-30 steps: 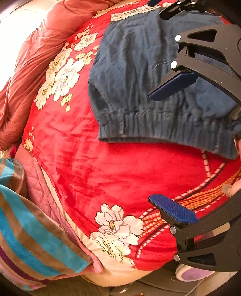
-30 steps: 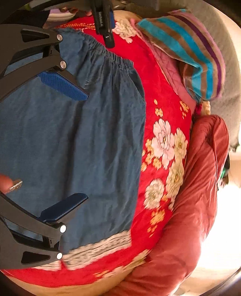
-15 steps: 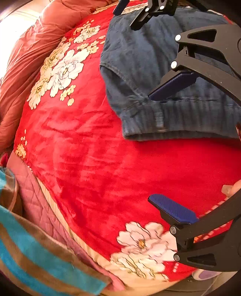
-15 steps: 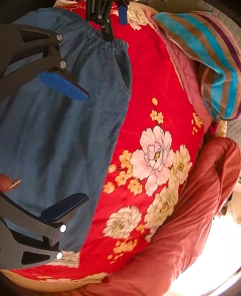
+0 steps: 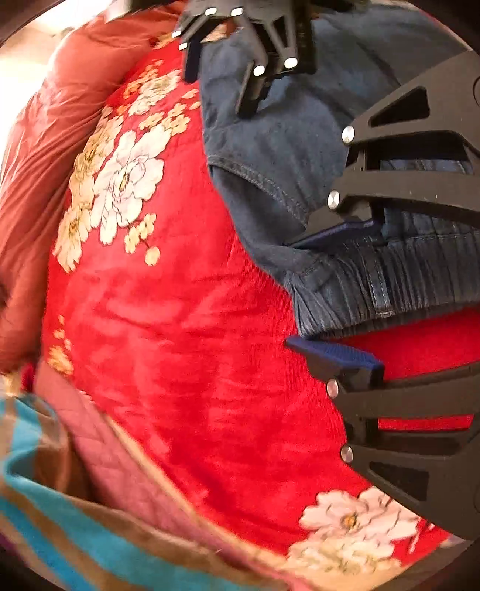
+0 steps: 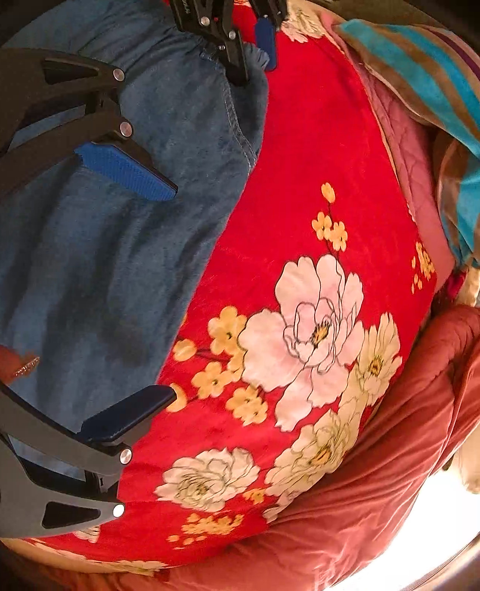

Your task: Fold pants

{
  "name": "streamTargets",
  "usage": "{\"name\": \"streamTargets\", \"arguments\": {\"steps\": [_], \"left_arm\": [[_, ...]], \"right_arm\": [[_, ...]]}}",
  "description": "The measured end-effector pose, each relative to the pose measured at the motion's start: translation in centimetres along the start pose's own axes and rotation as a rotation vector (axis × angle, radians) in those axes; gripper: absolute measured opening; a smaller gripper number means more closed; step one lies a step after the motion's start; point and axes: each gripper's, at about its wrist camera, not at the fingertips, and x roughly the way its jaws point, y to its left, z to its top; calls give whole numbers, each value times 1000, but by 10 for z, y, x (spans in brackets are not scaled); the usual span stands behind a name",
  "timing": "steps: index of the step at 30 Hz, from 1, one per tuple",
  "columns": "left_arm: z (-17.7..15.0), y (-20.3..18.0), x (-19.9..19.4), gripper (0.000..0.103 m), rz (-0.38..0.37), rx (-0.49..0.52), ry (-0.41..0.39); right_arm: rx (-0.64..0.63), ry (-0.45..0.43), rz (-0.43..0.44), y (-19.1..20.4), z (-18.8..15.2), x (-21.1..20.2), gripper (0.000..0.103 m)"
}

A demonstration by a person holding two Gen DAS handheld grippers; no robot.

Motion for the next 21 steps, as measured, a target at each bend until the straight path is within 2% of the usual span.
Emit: {"name": "streamTargets", "arguments": {"steps": [6, 11, 13, 15, 16, 17, 18, 21], "left_arm": [[-9, -1, -40, 30, -39, 3, -111], [-17, -6, -60, 30, -86, -2, -142], [-21, -9, -63, 29, -96, -1, -147], [-24, -10, -65, 29, -94, -1, -150], [-25, -9, -66, 29, -94, -2, -151], [-26, -9, -66, 29, -93, -6, -151], [-27, -8, -66, 30, -92, -7, -151], [-30, -5, -69, 29, -86, -11, -157]], "right_arm": [[-61, -13, 21, 4, 4, 9, 99], [-89, -54, 16, 10, 3, 7, 97], [-99, -66, 29, 12, 1, 4, 82], [-93, -75, 84, 15, -4, -2, 55], [-92, -79, 97, 17, -7, -5, 47], [-95, -83, 106, 21, -10, -9, 33], [-94, -89, 113, 23, -14, -13, 24], [-69, -121, 129, 24, -28, -31, 17]]}}
